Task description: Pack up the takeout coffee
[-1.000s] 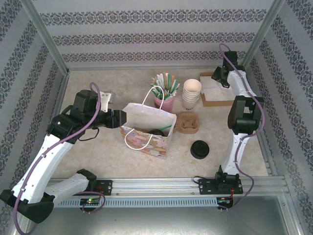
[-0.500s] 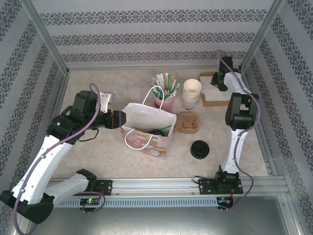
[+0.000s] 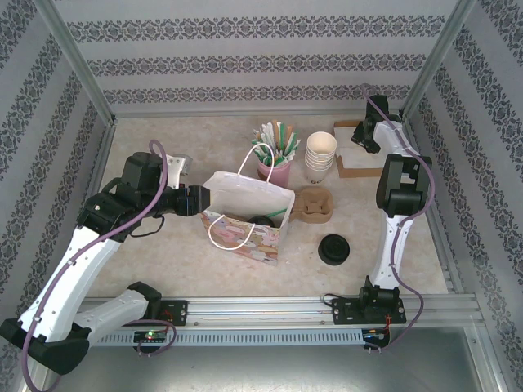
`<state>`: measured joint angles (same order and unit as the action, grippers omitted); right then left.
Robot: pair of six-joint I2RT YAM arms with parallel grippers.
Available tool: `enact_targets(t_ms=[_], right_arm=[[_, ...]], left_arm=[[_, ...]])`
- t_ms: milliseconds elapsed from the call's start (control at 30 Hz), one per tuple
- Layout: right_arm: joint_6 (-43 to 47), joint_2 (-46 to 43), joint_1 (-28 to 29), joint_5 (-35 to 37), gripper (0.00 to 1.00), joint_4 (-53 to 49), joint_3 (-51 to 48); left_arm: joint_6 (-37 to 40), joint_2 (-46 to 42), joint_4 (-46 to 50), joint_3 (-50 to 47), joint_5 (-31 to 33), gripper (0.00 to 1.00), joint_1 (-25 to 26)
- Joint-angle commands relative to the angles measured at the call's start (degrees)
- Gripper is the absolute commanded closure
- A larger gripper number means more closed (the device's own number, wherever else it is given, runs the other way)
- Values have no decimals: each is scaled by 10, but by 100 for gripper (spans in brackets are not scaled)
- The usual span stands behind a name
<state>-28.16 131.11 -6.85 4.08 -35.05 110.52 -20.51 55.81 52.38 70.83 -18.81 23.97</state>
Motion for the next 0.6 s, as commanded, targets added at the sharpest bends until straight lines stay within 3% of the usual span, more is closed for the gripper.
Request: enact_targets(t_ms=[0,300,500,567], right_arm=[[5,6,8,12,55,-14,-6],[24,14,7,-5,60,-36,-1],[23,8,7,-15,70,-25,-11],[21,8,5,-25,79,-25,-8]], left_arm=[[5,-12,10,-10,9,43,8],[4,-12,9,-9,12,43,8],[2,-12,7,-9,14,43,8],[3,-12,5,-12,14,43,7]])
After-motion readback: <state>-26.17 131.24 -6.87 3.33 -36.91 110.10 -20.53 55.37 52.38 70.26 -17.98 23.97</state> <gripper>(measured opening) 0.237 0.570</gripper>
